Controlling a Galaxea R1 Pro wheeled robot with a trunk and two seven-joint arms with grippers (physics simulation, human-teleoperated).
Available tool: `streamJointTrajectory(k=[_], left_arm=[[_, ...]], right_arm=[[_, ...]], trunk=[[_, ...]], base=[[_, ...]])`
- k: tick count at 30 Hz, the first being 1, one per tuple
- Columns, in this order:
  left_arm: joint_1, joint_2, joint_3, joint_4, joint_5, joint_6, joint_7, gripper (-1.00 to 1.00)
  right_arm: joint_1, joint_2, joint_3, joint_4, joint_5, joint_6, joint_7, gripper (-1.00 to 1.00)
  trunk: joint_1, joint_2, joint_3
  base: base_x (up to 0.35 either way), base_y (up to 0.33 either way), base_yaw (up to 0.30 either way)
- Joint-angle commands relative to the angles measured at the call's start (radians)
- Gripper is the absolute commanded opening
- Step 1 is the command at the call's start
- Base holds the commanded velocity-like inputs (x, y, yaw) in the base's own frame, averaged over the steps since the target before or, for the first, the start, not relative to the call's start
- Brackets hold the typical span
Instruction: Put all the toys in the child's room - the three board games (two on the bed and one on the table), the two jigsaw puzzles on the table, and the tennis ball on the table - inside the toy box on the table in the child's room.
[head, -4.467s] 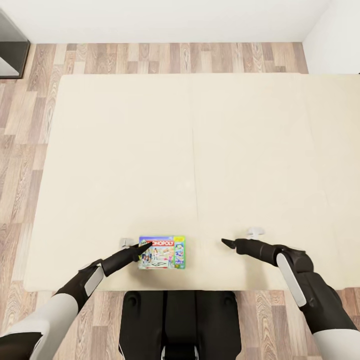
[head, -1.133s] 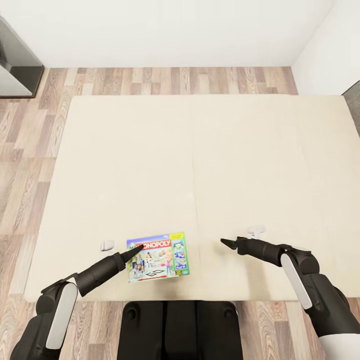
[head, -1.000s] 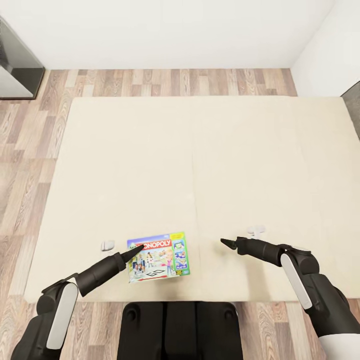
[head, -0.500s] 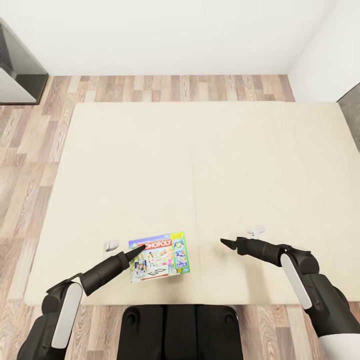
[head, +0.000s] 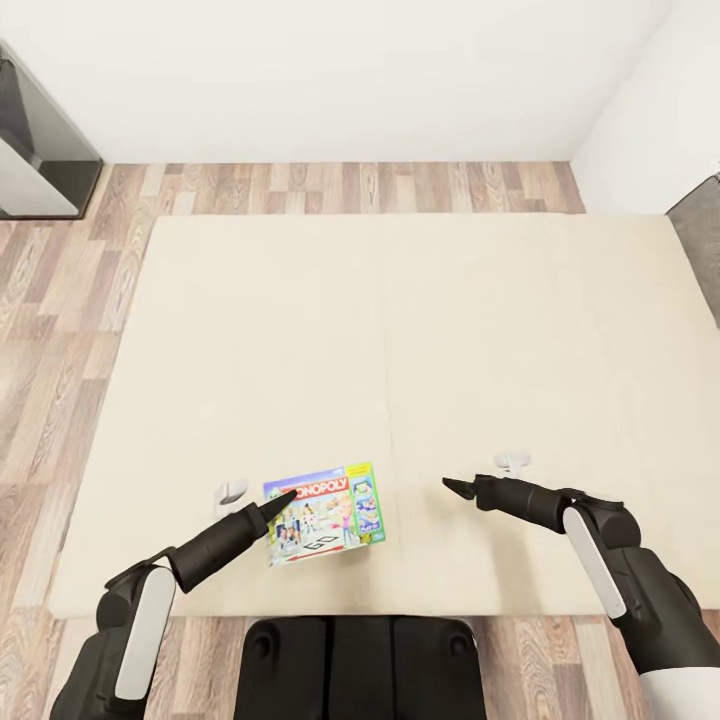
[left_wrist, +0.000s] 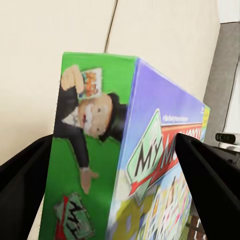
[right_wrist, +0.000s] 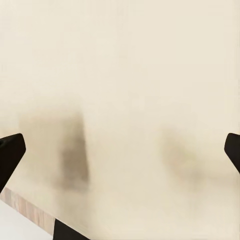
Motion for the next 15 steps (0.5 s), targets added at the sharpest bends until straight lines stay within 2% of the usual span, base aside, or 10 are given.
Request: streamJointTrajectory(k=[1, 3, 7, 15], left_arm=[[0.003, -0.003, 0.002, -0.001, 0.004, 0.006, -0.003, -1.0], [0.008, -0.005, 0.001, -0.001, 0.011, 0.006, -0.002, -1.0], [0.024, -0.009, -0.028, -0.002, 0.053, 0.006, 0.003, -1.0], [0.033, -0.01, -0.069, -0.001, 0.084, 0.004, 0.031, -1.0]], right_arm=[[0.0, 0.0, 0.001, -0.001, -0.004, 0.007, -0.001, 1.0], [0.0, 0.001, 0.001, -0.001, -0.004, 0.007, -0.001, 1.0], [0.0, 0.002, 0.003, -0.001, -0.004, 0.008, -0.001, 1.0], [0.0, 0.003, 0.003, -0.001, -0.004, 0.009, -0.001, 1.0]], trunk=[[0.001, -0.001, 0.001], [0.001, -0.001, 0.004], [0.001, -0.001, 0.011], [0.001, -0.001, 0.024]], base=[[0.0, 0.0, 0.0], [0.0, 0.0, 0.0], [0.0, 0.0, 0.0], [0.0, 0.0, 0.0]])
